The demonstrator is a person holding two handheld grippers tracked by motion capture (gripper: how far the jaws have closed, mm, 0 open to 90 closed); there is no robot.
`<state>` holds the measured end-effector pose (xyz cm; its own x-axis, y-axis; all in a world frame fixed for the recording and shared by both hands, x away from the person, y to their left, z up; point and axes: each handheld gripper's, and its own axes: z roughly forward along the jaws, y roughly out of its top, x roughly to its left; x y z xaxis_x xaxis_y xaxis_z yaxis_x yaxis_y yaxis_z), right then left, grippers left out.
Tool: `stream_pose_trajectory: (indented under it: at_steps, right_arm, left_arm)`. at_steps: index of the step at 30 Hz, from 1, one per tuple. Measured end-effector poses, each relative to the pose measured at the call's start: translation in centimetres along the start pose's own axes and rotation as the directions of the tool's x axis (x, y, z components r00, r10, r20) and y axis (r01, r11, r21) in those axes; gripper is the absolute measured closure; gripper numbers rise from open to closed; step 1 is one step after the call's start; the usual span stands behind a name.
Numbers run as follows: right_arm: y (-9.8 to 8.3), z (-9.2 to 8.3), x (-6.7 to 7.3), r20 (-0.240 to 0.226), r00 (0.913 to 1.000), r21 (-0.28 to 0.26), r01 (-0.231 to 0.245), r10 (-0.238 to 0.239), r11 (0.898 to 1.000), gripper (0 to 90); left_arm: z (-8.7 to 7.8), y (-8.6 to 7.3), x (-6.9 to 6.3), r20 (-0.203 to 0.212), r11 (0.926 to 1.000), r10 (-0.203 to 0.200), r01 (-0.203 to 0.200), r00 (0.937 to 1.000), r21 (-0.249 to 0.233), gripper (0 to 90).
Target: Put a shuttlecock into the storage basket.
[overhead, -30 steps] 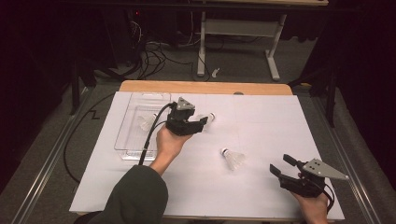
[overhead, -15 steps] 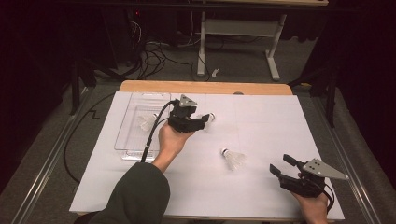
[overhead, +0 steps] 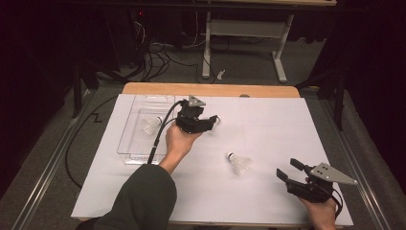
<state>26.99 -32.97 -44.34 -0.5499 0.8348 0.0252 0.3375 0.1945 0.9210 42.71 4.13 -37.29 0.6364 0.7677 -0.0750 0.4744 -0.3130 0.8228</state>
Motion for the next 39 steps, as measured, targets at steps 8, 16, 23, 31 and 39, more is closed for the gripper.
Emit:
stream_pose_trajectory:
  at_steps: [8, 16, 23, 31, 39]
  right_arm:
    - [0.0, 0.0, 0.0, -0.001, 1.0000, 0.000, 0.000, 0.000, 1.000, 32.5]
    - [0.0, 0.0, 0.0, -0.002, 1.0000, 0.000, 0.000, 0.000, 1.000, 32.5]
    - [0.0, 0.0, 0.0, -0.003, 1.0000, 0.001, 0.001, -0.001, 1.000, 32.5]
    - [0.0, 0.0, 0.0, -0.003, 1.0000, 0.001, 0.000, 0.000, 1.000, 32.6]
    - [0.0, 0.0, 0.0, -0.002, 1.0000, 0.001, 0.001, -0.001, 1.000, 32.6]
  left_arm:
    - [1.2, 0.7, -0.6, 0.009, 0.9999, 0.005, -0.005, 0.9999, 0.016, 41.6]
    - [1.9, 1.2, -0.7, 0.011, 0.9994, -0.001, 0.000, 0.9999, 0.034, 41.5]
    - [2.1, 1.7, -0.4, 0.017, 0.9956, -0.042, 0.041, 0.9990, 0.085, 40.6]
    - [2.4, 2.1, -0.1, 0.009, 0.9845, -0.076, 0.074, 0.9971, 0.159, 39.7]
    - [2.8, 2.2, 0.4, 0.000, 0.9670, -0.099, 0.096, 0.9951, 0.236, 40.9]
